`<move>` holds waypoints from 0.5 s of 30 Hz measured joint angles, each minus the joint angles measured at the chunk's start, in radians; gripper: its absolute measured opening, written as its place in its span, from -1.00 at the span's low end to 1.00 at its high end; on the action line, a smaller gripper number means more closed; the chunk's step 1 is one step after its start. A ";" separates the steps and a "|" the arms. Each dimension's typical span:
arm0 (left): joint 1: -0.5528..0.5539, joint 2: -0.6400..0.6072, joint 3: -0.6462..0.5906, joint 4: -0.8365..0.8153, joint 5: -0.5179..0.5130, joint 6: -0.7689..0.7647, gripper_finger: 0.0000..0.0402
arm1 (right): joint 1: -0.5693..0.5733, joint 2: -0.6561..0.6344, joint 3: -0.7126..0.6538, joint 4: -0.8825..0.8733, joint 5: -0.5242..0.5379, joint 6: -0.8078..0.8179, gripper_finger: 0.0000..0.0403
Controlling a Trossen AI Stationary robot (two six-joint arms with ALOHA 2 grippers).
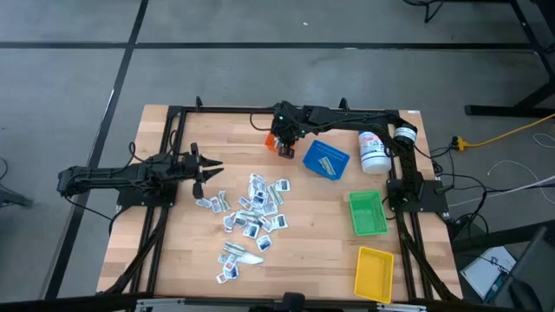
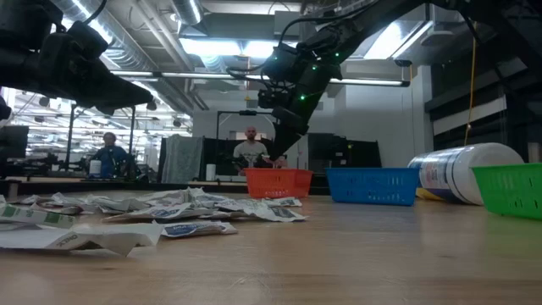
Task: Pick & Place First Aid Supplies
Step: Put the gray towelette pack into the orange basket
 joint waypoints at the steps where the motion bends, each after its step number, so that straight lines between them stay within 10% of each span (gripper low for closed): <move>1: 0.000 0.000 0.000 0.000 0.000 0.000 -0.54 | -0.001 0.000 0.000 0.002 0.000 0.009 -0.93; 15: 0.000 0.000 0.000 0.000 0.000 0.000 -0.55 | -0.001 0.000 0.000 -0.007 0.000 0.107 -0.47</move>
